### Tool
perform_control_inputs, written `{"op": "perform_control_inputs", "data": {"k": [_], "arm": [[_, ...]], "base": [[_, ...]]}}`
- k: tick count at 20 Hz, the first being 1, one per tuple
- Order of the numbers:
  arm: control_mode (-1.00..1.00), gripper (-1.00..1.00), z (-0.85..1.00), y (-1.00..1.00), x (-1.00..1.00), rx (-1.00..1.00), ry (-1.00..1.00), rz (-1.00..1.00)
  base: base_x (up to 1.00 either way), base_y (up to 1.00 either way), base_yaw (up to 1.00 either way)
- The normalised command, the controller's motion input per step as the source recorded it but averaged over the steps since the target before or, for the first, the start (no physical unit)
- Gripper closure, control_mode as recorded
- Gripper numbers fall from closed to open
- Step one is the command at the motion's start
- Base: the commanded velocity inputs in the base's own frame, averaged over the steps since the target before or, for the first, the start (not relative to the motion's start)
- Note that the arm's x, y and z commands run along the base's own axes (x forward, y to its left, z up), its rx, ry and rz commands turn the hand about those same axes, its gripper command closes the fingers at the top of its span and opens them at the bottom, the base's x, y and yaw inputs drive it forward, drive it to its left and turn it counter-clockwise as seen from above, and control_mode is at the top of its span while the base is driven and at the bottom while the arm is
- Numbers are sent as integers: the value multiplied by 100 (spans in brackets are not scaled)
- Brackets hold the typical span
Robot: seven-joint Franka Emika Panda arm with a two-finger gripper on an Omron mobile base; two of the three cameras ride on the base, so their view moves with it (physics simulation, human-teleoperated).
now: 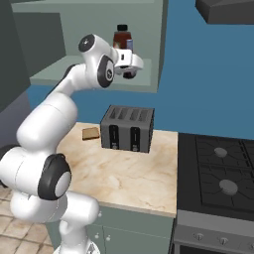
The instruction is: Pick the mayonnaise and condiment bottle from the counter and place them in the cabinet.
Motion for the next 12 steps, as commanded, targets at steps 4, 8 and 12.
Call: {"op": "perform_control_inputs", "data": {"k": [4, 8, 12], "arm": [[-100, -100, -40, -11, 1, 0, 0, 0], [-100, -100, -38, -14, 0, -1, 0, 0], [-100, -100, -33, -13, 3, -1, 0, 0]], "base": [[0, 0, 0], [0, 0, 0], [0, 0, 0]]}}
